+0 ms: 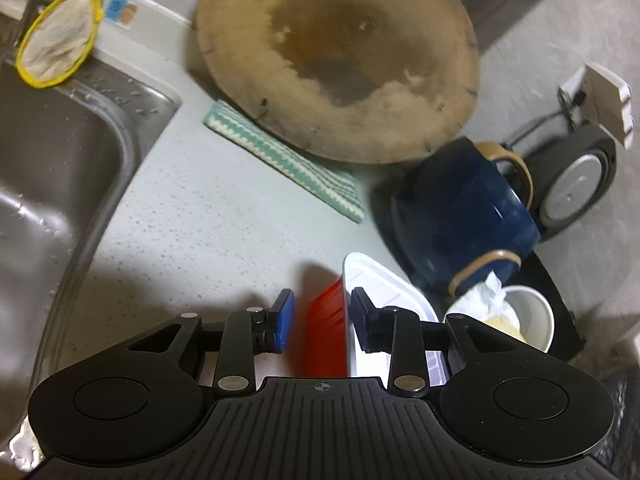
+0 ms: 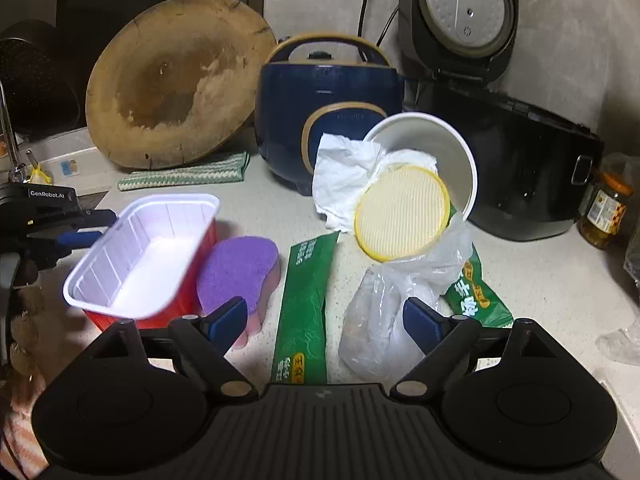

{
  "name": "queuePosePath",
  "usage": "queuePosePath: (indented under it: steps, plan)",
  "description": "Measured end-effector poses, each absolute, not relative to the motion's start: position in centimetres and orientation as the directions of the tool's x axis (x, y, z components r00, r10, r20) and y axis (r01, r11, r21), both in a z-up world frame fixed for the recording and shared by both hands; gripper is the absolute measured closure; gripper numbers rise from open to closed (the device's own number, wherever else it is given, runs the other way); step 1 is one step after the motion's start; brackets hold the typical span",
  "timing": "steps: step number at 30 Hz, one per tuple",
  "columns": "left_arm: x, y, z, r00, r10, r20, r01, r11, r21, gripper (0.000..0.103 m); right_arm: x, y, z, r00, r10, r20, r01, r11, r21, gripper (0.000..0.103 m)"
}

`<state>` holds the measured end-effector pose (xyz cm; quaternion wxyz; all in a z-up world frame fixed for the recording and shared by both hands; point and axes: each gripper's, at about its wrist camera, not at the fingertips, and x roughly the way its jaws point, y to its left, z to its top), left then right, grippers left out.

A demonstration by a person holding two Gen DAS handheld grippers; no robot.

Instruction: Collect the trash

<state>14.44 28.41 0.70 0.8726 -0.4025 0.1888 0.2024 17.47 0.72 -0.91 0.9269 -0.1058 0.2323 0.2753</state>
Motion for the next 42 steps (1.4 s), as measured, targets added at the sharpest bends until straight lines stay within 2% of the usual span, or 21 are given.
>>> queuePosePath:
  steps: [9, 15, 17, 19, 21, 23, 26, 28, 32, 36, 38, 42]
  plan:
    - [14.5, 27.3, 1.4, 0.864, 0.191, -0.466, -0.467, 0.649, -0.6, 0.069, 16.7, 2.3, -1.3, 0.695, 0.517, -0.499, -0.641, 0.76, -0.105, 0.017]
    - [15.8, 26.1, 1.0, 0.834, 0.154, -0.529, -0.465, 0.712, -0.527, 0.069, 16.9, 3.4, -2.2, 0.645, 0.531, -0.55, -0.665, 0.744, -0.061, 0.017]
    - [16.3, 25.7, 0.7, 0.825, 0.128, -0.55, -0.455, 0.729, -0.512, 0.071, 17.1, 3.8, -2.7, 0.637, 0.52, -0.568, -0.665, 0.744, -0.064, 0.017]
    - [16.5, 25.3, 0.3, 0.818, 0.136, -0.559, -0.459, 0.741, -0.491, 0.081, 17.0, 4.2, -3.1, 0.655, 0.501, -0.566, -0.657, 0.747, -0.1, 0.017]
    - [16.4, 25.5, -0.2, 0.824, 0.117, -0.555, -0.456, 0.719, -0.525, 0.083, 16.8, 4.7, -3.3, 0.684, 0.485, -0.545, -0.647, 0.748, -0.146, 0.018]
    - [16.0, 26.0, -0.6, 0.836, 0.096, -0.541, -0.449, 0.686, -0.572, 0.085, 16.6, 5.0, -3.2, 0.703, 0.487, -0.519, -0.643, 0.746, -0.171, 0.025]
    - [15.1, 26.2, -0.1, 0.854, 0.14, -0.502, -0.453, 0.677, -0.581, 0.087, 17.0, 5.5, -2.9, 0.692, 0.508, -0.513, -0.656, 0.739, -0.152, 0.034]
    - [14.4, 26.0, 0.6, 0.857, 0.209, -0.472, -0.472, 0.685, -0.555, 0.088, 17.5, 6.2, -2.8, 0.68, 0.52, -0.518, -0.666, 0.733, -0.138, 0.035]
    - [13.5, 26.3, 1.3, 0.842, 0.306, -0.443, -0.523, 0.661, -0.538, 0.088, 18.0, 8.1, -3.2, 0.672, 0.513, -0.534, -0.671, 0.726, -0.148, 0.035]
    - [13.7, 26.8, 1.2, 0.828, 0.313, -0.465, -0.545, 0.643, -0.538, 0.088, 18.8, 9.7, -3.7, 0.658, 0.506, -0.558, -0.678, 0.721, -0.146, 0.034]
    - [13.8, 26.8, 1.3, 0.828, 0.306, -0.47, -0.543, 0.645, -0.537, 0.087, 19.0, 10.4, -4.0, 0.672, 0.492, -0.553, -0.669, 0.724, -0.17, 0.028]
    - [13.5, 26.9, 1.4, 0.827, 0.322, -0.461, -0.55, 0.635, -0.542, 0.087, 19.8, 11.0, -4.2, 0.683, 0.476, -0.554, -0.655, 0.736, -0.175, 0.026]
